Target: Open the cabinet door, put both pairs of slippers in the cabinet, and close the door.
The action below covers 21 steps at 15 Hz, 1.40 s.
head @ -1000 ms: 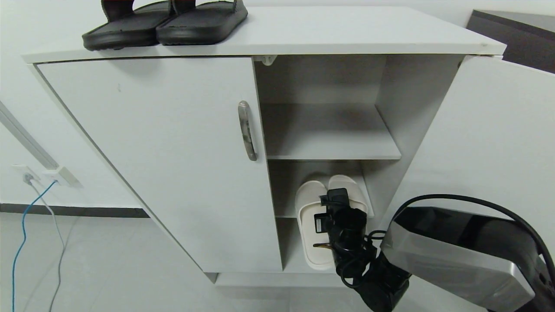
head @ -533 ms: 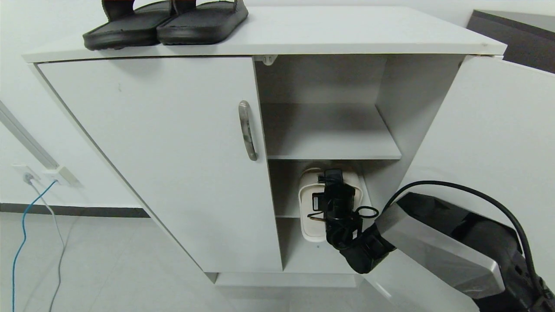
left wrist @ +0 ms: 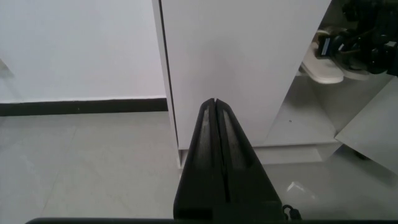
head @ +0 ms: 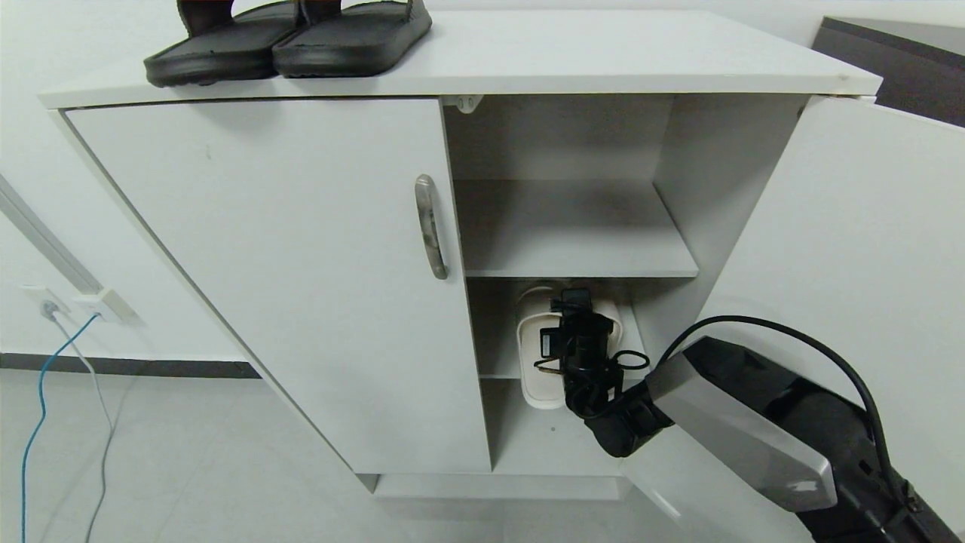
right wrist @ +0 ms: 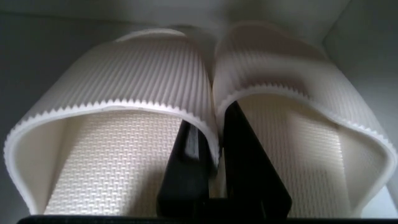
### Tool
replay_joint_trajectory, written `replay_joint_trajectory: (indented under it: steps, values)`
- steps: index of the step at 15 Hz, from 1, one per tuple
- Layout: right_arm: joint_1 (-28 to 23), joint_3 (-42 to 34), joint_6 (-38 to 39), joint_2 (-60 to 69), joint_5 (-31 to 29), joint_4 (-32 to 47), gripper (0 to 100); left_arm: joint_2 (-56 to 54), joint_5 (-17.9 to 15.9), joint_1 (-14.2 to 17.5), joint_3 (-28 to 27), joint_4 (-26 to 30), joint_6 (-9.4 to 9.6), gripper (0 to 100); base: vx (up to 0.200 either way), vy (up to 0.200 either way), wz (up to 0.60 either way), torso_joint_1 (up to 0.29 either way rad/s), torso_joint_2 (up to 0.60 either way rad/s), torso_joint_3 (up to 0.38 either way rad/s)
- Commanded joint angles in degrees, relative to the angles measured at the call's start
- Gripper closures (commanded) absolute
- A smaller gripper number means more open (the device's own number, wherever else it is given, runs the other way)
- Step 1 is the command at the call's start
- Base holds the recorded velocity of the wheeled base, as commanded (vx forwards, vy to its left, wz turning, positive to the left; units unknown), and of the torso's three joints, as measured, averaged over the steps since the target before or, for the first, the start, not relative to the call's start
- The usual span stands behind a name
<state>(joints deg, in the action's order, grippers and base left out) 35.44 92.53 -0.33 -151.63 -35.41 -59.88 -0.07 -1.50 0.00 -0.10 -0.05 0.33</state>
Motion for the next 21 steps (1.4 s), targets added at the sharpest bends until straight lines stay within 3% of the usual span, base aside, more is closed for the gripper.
replay_joint_trajectory:
  steps: [1,8,9,17,21]
  values:
    - [-0.8,3.5,0.0,-2.1,-0.1,1.2,100,0.1,0.0,0.0,0.0,0.0,0.02,100,0.000,0.000,0.00,0.000,0.00,0.000]
    - [-1.2,7.0,0.1,-3.3,-0.1,2.8,100,0.1,0.0,0.0,0.0,0.0,0.02,100,0.000,0.000,0.00,0.000,0.00,0.000]
    - [-1.2,7.1,0.1,-3.3,-0.1,3.0,0,0.1,0.1,0.0,0.0,0.0,0.02,100,0.000,0.000,0.00,0.000,0.00,0.000]
    - [-0.7,1.9,0.1,-0.8,-0.4,2.1,0,0.1,0.0,0.0,0.0,0.0,0.02,100,0.000,0.000,0.00,0.000,0.00,0.000]
    - [1.9,-12.9,0.1,6.4,-1.7,-7.4,0,0.1,0.0,0.0,0.0,0.0,0.02,100,0.000,0.000,0.00,0.000,0.00,0.000]
